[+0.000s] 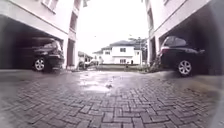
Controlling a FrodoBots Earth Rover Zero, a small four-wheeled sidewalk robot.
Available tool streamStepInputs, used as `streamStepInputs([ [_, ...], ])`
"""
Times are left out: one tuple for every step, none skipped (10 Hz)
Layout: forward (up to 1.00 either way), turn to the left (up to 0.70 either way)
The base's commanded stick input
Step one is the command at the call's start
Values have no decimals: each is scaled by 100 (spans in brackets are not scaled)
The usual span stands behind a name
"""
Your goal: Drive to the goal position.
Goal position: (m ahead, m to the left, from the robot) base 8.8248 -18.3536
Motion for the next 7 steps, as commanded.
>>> streamStepInputs([
  [70, 0],
  [70, 0],
  [70, 0],
  [70, 0],
  [70, 0],
  [70, 0],
  [70, 0],
])
